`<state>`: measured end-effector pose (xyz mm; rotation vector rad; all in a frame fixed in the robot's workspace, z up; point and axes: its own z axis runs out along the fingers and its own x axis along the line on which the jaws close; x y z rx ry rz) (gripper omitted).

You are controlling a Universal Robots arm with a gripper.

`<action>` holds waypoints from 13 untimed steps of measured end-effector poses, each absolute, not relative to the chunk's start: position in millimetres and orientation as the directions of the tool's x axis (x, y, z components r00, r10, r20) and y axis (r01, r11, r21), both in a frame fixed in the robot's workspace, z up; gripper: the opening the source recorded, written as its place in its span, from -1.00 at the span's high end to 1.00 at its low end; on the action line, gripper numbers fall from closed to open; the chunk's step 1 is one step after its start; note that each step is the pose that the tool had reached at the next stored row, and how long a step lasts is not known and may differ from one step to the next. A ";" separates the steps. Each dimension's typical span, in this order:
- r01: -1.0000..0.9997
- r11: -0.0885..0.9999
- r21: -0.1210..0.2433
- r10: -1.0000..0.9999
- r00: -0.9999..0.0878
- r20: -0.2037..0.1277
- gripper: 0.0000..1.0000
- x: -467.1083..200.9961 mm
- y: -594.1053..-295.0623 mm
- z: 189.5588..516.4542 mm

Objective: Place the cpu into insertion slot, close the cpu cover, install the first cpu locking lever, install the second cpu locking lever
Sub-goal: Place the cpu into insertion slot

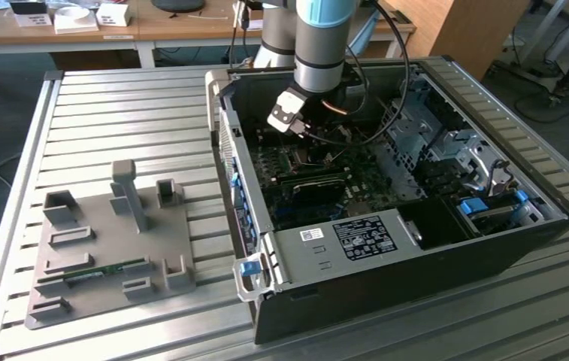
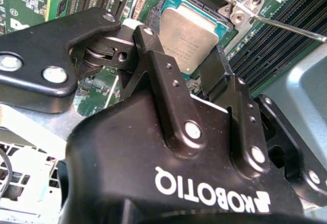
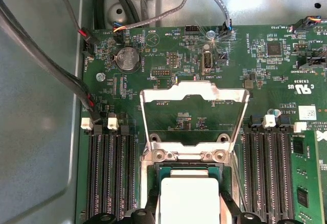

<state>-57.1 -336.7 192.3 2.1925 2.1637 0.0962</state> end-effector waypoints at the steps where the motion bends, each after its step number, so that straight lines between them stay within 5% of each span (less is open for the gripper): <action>1: 0.996 -0.013 0.086 1.000 0.013 0.002 -0.08 -57.1 -336.7 192.2; 13: 0.996 -0.013 0.086 1.000 0.013 0.002 -0.08 -57.1 -336.7 190.8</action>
